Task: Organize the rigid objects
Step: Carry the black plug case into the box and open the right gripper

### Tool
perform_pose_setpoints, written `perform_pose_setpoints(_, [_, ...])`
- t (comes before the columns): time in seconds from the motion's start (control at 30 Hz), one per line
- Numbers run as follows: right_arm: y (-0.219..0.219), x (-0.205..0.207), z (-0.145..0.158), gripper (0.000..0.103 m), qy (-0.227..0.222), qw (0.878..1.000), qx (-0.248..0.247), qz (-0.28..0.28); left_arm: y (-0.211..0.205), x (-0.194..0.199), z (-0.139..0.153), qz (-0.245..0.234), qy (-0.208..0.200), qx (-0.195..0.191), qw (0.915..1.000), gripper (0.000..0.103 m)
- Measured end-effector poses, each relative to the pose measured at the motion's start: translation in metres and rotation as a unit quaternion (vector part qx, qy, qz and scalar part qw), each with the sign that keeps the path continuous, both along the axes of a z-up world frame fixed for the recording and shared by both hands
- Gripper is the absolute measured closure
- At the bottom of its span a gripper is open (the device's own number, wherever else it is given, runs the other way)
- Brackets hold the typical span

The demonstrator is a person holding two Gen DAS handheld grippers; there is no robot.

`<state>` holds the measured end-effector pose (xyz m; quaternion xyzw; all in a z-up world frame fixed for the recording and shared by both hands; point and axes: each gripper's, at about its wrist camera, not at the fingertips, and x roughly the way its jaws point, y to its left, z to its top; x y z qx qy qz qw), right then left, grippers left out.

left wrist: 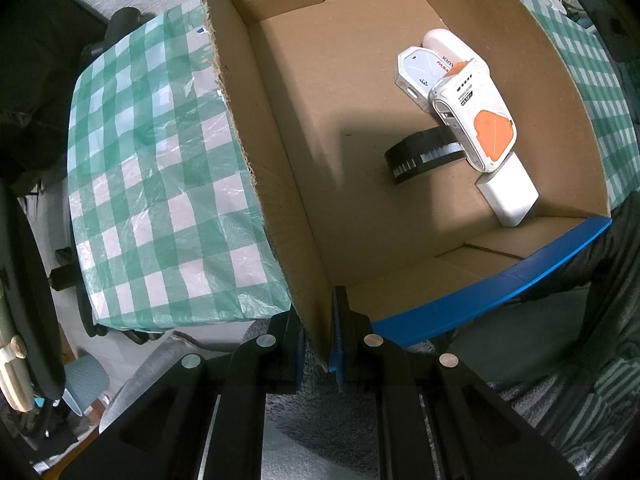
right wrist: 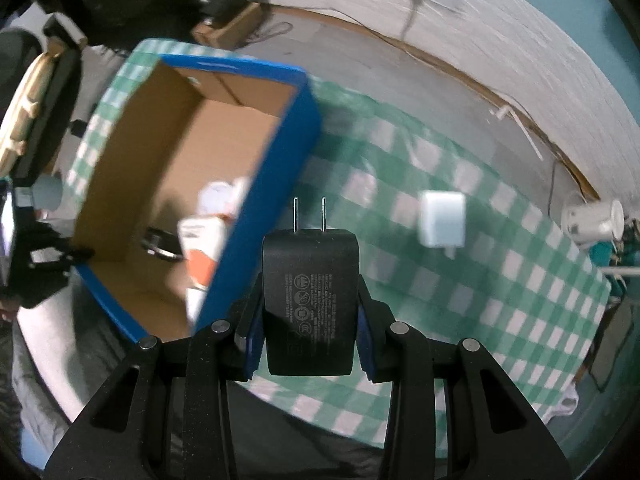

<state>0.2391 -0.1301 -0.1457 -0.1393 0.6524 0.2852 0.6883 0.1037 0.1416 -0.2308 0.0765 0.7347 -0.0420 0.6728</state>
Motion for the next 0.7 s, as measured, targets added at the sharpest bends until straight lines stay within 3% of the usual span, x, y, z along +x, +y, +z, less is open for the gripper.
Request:
perform_pose_setpoints(0.4, [0.071,-0.003,-0.007,0.066,0.012,0.999,0.014,0.032,0.000,0.000,0.001,-0.001,0.000,-0.002,1.0000,0.093])
perform_pose_setpoints(0.7, [0.093,-0.008,-0.037,0.066,0.020,0.999,-0.011,0.049,0.000,0.000,0.000,-0.002,-0.001,-0.003,1.0000,0.093])
